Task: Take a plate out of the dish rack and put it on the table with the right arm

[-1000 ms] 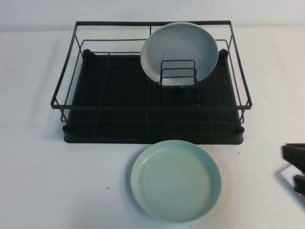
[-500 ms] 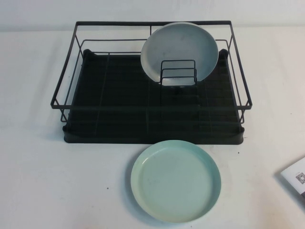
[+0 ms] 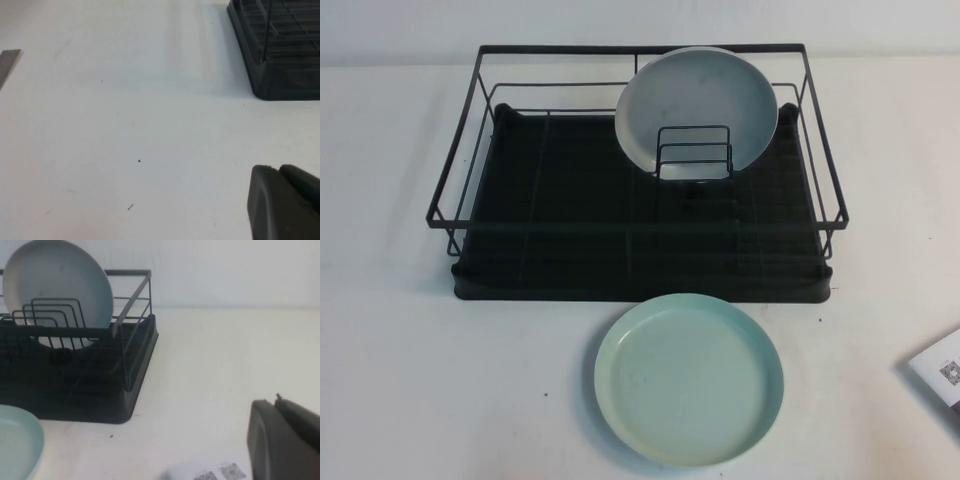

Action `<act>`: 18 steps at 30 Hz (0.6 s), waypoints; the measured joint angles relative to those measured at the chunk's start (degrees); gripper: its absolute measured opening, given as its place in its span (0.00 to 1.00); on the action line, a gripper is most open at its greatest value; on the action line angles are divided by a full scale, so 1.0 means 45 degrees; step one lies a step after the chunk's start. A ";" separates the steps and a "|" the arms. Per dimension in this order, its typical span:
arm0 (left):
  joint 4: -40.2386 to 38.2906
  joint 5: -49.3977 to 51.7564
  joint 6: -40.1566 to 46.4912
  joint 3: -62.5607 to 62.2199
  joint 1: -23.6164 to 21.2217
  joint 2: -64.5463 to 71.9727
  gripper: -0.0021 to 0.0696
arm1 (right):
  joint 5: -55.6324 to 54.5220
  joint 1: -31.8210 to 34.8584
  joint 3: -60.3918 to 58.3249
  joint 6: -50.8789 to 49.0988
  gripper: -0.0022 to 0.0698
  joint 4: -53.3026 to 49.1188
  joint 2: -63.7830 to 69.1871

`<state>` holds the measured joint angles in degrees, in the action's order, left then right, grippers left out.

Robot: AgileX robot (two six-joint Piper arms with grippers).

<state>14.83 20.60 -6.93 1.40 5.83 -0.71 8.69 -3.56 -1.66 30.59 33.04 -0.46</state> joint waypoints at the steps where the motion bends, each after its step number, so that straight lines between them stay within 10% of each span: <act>1: 0.0000 0.0000 0.0000 0.0000 0.0000 0.0000 0.02 | 0.0137 0.0000 0.0000 -0.0591 0.00 -0.0653 0.0000; 7: 0.0000 0.0000 0.0000 0.0000 0.0000 0.0000 0.02 | 0.2076 0.0000 0.0000 -0.5933 0.00 -0.5269 0.0000; 18: 0.0000 0.0000 0.0000 0.0000 0.0000 0.0000 0.02 | 0.2554 0.0000 0.0000 -0.6224 0.00 -0.5885 0.0000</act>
<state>14.83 20.60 -6.93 1.40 5.83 -0.71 20.19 -3.56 -1.66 2.59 6.56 -0.46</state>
